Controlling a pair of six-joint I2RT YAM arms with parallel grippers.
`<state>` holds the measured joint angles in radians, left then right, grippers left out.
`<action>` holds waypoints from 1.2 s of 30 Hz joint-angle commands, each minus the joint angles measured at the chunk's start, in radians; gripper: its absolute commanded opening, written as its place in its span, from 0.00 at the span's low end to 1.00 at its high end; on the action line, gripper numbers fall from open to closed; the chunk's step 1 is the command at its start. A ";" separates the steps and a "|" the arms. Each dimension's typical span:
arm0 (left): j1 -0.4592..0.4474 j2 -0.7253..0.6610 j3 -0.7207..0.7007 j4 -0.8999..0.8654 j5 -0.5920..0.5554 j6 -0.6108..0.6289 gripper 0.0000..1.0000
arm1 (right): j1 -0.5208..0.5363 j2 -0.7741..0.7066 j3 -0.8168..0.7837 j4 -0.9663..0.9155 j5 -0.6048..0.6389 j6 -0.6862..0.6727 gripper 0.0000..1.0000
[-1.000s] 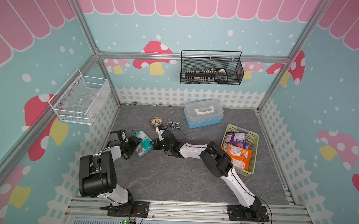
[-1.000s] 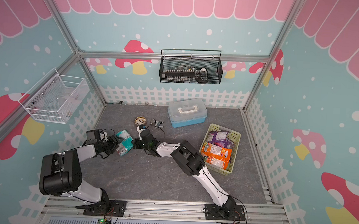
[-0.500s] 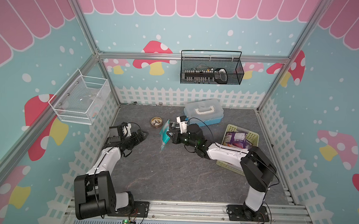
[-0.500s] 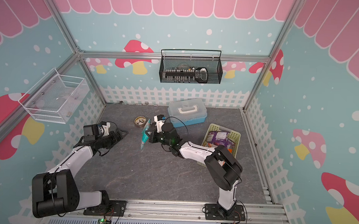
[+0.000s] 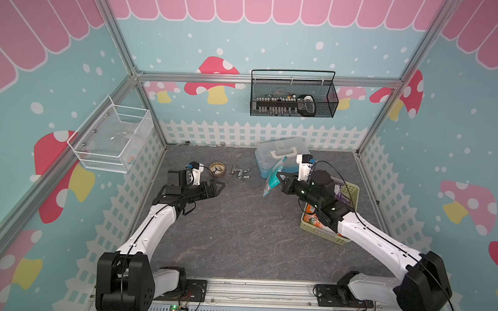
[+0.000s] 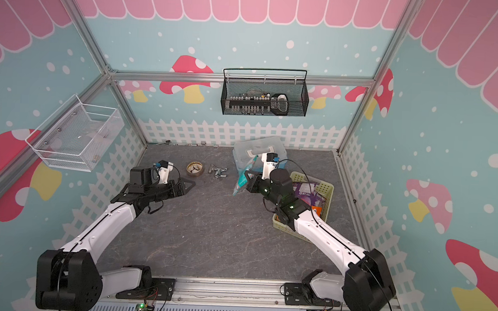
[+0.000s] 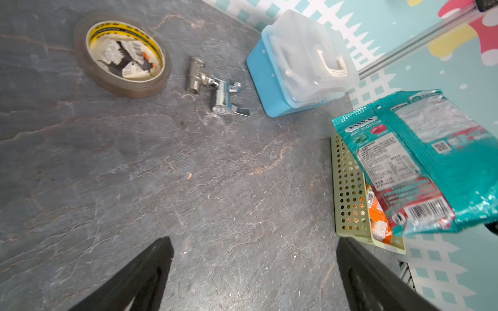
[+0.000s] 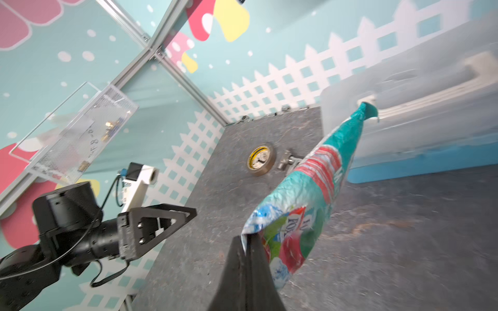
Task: Put the candies in the basket
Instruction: Pick up the candy at the center of the board, then place the candy in the basket.
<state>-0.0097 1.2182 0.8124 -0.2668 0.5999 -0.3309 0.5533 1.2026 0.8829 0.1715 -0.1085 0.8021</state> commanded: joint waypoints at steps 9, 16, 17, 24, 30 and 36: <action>-0.018 -0.056 -0.005 -0.009 -0.028 0.085 0.99 | -0.340 -0.264 -0.061 -0.235 -0.056 -0.049 0.00; -0.019 -0.061 -0.010 -0.008 0.022 0.110 0.99 | -0.533 -0.262 -0.155 -0.115 -0.258 0.017 0.00; -0.019 -0.065 -0.012 -0.008 0.023 0.114 0.99 | -0.551 -0.256 -0.172 -0.084 -0.280 0.025 0.00; -0.021 -0.080 -0.015 -0.005 0.022 0.118 0.99 | -0.634 -0.233 -0.251 0.026 -0.332 0.052 0.00; -0.021 -0.078 -0.017 -0.003 0.024 0.118 0.99 | -0.693 -0.299 -0.370 -0.038 -0.261 0.060 0.00; -0.022 -0.068 -0.015 -0.001 0.026 0.116 0.99 | -0.764 -0.340 -0.459 -0.147 -0.148 0.043 0.08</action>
<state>-0.0277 1.1545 0.8093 -0.2687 0.6071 -0.2310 -0.1795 0.8803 0.4492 0.0658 -0.3172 0.8536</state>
